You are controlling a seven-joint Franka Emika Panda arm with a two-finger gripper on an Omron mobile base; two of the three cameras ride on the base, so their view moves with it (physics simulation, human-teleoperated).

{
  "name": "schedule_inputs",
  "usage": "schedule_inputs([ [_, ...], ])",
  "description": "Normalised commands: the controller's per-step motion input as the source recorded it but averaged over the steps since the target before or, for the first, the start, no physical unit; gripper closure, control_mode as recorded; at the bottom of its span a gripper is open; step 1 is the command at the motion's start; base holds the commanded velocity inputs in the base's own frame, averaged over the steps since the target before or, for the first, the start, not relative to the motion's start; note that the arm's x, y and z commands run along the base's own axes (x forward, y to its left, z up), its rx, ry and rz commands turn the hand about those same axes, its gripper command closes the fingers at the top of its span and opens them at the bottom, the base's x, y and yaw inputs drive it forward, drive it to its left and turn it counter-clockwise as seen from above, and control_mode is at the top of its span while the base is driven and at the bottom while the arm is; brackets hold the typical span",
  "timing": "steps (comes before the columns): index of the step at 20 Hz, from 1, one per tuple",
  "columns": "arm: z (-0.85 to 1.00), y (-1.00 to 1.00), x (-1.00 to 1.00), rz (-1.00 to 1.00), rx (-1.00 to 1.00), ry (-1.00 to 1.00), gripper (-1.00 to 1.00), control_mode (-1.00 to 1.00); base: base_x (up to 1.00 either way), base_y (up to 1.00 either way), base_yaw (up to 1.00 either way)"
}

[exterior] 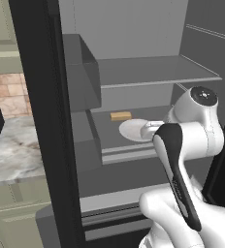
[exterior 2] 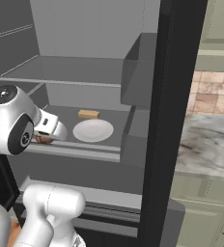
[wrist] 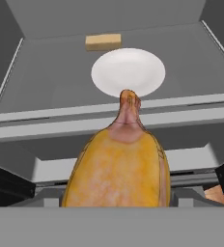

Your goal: Retrieve the chicken drumstick from the fridge and place it on the saucepan with marinade on the stove.

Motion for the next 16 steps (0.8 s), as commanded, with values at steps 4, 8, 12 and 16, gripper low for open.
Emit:
schedule_inputs([
  [4, 0.26, 0.0, -0.22, 0.01, 0.0, 0.0, 1.0, -1.0, 0.0, 0.0, 0.0],
  [8, 0.06, -0.03, -0.29, 0.0, 0.0, 0.01, 1.0, -1.0, 0.0, 0.0, 0.0],
  [12, 0.01, -0.06, -0.25, 0.0, 0.0, 0.03, 1.0, -1.0, 0.0, 0.0, 0.0],
  [16, 0.01, 0.0, -0.15, 0.0, 0.0, 0.04, 1.0, -1.0, 0.0, 0.0, 0.0],
])
